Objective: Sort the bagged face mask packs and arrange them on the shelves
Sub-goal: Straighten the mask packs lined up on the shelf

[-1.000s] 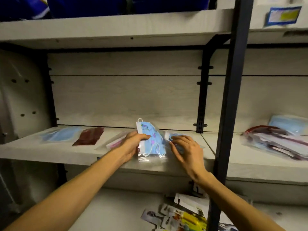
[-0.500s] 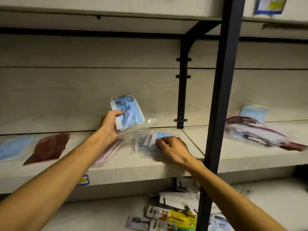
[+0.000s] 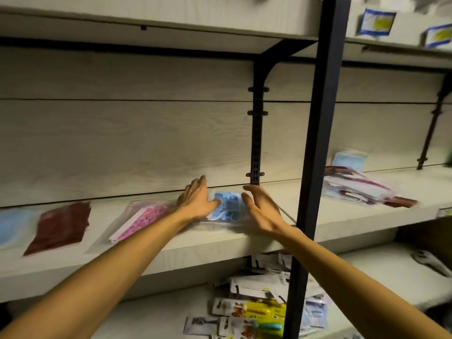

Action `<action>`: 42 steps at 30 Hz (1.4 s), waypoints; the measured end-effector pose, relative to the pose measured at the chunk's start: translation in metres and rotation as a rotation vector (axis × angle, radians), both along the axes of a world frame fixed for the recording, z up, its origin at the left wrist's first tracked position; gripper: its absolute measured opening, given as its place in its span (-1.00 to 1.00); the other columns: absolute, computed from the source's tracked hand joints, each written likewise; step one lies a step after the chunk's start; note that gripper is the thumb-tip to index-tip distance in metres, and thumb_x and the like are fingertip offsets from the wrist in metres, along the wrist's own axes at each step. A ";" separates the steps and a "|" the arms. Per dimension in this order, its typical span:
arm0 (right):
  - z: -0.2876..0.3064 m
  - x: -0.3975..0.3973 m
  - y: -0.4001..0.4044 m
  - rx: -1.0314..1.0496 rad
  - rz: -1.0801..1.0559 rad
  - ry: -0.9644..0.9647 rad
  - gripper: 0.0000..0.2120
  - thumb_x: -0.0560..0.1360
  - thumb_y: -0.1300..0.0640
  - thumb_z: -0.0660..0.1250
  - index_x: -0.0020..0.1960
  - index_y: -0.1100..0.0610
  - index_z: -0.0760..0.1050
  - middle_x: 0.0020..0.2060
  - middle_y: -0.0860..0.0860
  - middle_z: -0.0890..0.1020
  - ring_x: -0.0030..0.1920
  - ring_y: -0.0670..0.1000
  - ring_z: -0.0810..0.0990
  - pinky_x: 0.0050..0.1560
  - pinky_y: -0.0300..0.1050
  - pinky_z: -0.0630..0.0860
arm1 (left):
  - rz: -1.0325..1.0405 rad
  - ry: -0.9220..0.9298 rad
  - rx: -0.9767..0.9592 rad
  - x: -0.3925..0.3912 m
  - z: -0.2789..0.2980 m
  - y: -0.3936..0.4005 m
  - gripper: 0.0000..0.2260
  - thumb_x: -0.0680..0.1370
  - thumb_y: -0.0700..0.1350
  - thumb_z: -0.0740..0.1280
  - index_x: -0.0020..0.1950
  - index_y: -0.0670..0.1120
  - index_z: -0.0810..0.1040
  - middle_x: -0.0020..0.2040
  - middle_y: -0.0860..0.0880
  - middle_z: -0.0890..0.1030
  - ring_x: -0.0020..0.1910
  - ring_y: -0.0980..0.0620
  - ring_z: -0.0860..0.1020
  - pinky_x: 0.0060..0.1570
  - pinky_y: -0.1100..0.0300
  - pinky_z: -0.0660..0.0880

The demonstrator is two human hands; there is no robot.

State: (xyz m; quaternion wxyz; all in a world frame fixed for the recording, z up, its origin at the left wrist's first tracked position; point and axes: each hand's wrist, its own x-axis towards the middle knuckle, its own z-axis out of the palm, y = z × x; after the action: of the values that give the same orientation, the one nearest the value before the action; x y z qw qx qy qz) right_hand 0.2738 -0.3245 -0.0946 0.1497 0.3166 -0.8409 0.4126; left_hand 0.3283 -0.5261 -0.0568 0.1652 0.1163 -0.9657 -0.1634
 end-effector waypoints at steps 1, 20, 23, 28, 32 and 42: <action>0.002 0.003 0.002 0.101 -0.017 0.076 -0.56 0.68 -0.12 0.11 0.46 0.07 0.36 0.43 0.07 0.42 0.35 0.00 0.39 0.29 -0.16 0.29 | -0.010 0.010 -0.041 0.003 -0.002 -0.001 -0.24 0.57 0.17 0.33 0.63 -0.12 0.09 0.60 -0.15 0.20 0.52 -0.19 0.28 0.42 -0.03 0.34; 0.010 0.038 0.282 0.438 -0.192 0.528 -0.62 0.58 0.13 0.31 0.39 0.10 0.47 0.32 0.06 0.52 0.31 0.12 0.49 0.30 0.02 0.45 | -0.511 0.238 -0.324 0.069 -0.014 0.234 -0.73 0.60 0.09 0.28 0.29 0.13 0.49 -0.15 0.22 0.52 -0.21 0.20 0.52 -0.05 0.15 0.59; 0.004 0.024 0.332 0.470 -0.277 0.432 -0.53 0.57 0.09 0.31 0.47 0.08 0.38 0.40 0.06 0.46 0.38 0.12 0.42 0.33 0.02 0.41 | -0.513 0.238 -0.299 0.053 -0.013 0.278 -0.73 0.61 0.09 0.28 0.30 0.13 0.51 -0.05 0.21 0.60 -0.18 0.21 0.58 0.00 0.13 0.61; -0.006 0.005 0.390 0.438 -0.334 0.369 -0.49 0.55 0.09 0.31 0.48 0.08 0.36 0.42 0.05 0.45 0.39 0.11 0.41 0.28 0.03 0.44 | -0.488 0.241 -0.435 0.020 -0.015 0.333 -0.72 0.61 0.09 0.26 0.30 0.07 0.53 0.18 0.12 0.64 -0.03 0.12 0.62 0.06 0.08 0.58; -0.005 -0.026 0.412 0.361 -0.354 0.332 -0.53 0.54 0.07 0.32 0.43 0.07 0.38 0.33 0.05 0.51 0.31 0.12 0.44 0.23 0.05 0.46 | -0.399 0.241 -0.497 -0.020 -0.008 0.357 -0.70 0.59 0.11 0.24 0.28 0.06 0.53 0.24 0.08 0.62 0.03 0.02 0.61 0.00 0.09 0.54; 0.015 -0.148 0.419 0.455 -0.344 0.267 -0.44 0.59 -0.11 0.25 0.50 0.10 0.25 0.37 0.09 0.46 0.31 0.15 0.43 0.25 0.03 0.44 | -0.115 0.259 -0.173 -0.175 0.020 0.371 -0.65 0.54 0.05 0.30 0.32 0.06 0.50 0.28 0.01 0.59 0.15 -0.12 0.58 -0.01 0.09 0.46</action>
State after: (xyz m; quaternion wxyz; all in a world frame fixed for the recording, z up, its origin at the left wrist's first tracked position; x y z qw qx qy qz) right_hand 0.1256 0.0943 -0.0792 0.2519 0.2467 -0.9257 0.1374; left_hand 0.1537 -0.1548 -0.0364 0.2882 0.0240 -0.9518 -0.1023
